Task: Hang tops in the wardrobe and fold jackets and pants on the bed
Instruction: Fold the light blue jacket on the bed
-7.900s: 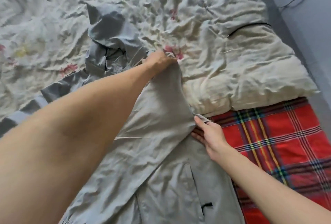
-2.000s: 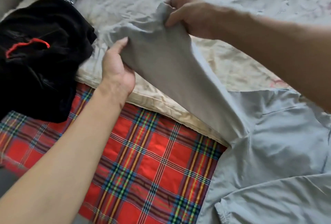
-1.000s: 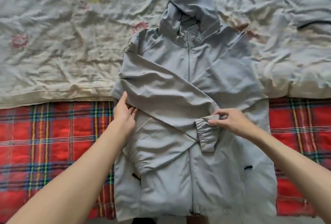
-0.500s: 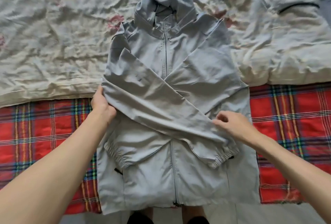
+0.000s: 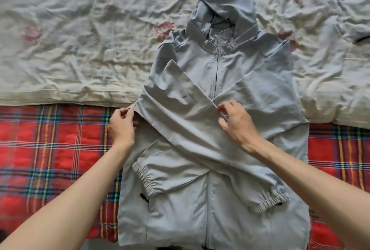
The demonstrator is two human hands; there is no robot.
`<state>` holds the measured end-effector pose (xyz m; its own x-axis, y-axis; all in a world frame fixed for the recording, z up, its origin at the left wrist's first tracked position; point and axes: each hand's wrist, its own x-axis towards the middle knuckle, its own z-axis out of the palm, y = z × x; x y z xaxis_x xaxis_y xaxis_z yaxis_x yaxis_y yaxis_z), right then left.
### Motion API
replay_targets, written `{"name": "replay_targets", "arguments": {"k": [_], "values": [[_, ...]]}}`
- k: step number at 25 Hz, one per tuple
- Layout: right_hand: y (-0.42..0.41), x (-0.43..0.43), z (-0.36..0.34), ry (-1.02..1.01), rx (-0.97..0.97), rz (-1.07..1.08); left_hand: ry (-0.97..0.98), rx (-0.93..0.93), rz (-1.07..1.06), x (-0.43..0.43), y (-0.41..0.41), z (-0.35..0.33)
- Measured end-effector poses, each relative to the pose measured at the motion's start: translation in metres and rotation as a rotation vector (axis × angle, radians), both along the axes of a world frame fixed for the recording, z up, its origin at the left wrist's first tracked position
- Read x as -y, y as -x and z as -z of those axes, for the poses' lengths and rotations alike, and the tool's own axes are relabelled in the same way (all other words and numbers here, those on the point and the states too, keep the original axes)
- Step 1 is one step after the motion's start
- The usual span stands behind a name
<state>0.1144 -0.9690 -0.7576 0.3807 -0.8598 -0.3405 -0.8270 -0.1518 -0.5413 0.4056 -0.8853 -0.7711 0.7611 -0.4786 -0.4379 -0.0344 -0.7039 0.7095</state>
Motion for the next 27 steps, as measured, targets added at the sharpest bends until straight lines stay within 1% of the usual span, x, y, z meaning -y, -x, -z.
{"name": "replay_targets", "arguments": {"k": [1, 2, 3, 5, 7, 8, 9, 11, 12, 13, 14, 15, 17, 19, 22, 23, 24, 25, 27], "values": [[-0.034, 0.025, 0.000, 0.019, 0.078, 0.007, -0.079, 0.248, 0.200, -0.006, -0.010, 0.001], [-0.071, 0.050, 0.000, 0.027, 0.142, 0.020, -0.114, 0.452, 0.384, -0.012, -0.024, 0.009], [-0.108, 0.076, 0.004, 0.006, 0.189, 0.044, -0.092, 0.571, 0.546, -0.013, -0.036, 0.018], [-0.170, 0.117, 0.014, -0.103, 0.225, 0.116, 0.037, 0.680, 0.768, -0.008, -0.046, 0.029], [-0.210, 0.143, 0.027, -0.212, 0.223, 0.266, 0.166, 0.752, 0.868, -0.001, -0.057, 0.038], [-0.219, 0.150, 0.029, -0.231, 0.205, 0.338, 0.235, 0.778, 0.899, 0.001, -0.061, 0.040], [-0.223, 0.155, 0.030, -0.219, 0.173, 0.401, 0.291, 0.803, 0.937, 0.001, -0.063, 0.039], [-0.221, 0.163, 0.030, -0.110, 0.052, 0.504, 0.361, 0.876, 1.022, 0.002, -0.064, 0.039], [-0.220, 0.165, 0.028, -0.108, 0.005, 0.500, 0.377, 0.896, 1.043, 0.004, -0.064, 0.040], [-0.221, 0.167, 0.027, -0.150, -0.008, 0.490, 0.385, 0.903, 1.049, 0.006, -0.064, 0.040], [-0.224, 0.171, 0.024, -0.198, 0.026, 0.475, 0.404, 0.908, 1.041, 0.008, -0.064, 0.041], [-0.228, 0.176, 0.022, -0.235, 0.106, 0.484, 0.426, 0.907, 1.036, 0.010, -0.065, 0.042], [-0.240, 0.185, 0.014, -0.320, 0.335, 0.564, 0.457, 0.852, 1.051, 0.011, -0.069, 0.046], [-0.249, 0.190, 0.005, -0.360, 0.452, 0.592, 0.465, 0.812, 1.047, 0.009, -0.073, 0.049], [-0.251, 0.189, 0.009, -0.426, 0.617, 0.543, 0.308, 0.762, 1.008, 0.009, -0.080, 0.054], [-0.248, 0.186, 0.013, -0.413, 0.648, 0.503, 0.240, 0.741, 0.973, 0.008, -0.081, 0.052], [-0.243, 0.176, 0.011, -0.346, 0.630, 0.431, 0.185, 0.719, 0.930, 0.005, -0.081, 0.050], [-0.232, 0.161, 0.009, -0.230, 0.561, 0.342, 0.165, 0.695, 0.888, 0.002, -0.077, 0.044], [-0.194, 0.122, 0.009, 0.040, 0.331, 0.197, 0.209, 0.602, 0.784, -0.003, -0.058, 0.028]]}}
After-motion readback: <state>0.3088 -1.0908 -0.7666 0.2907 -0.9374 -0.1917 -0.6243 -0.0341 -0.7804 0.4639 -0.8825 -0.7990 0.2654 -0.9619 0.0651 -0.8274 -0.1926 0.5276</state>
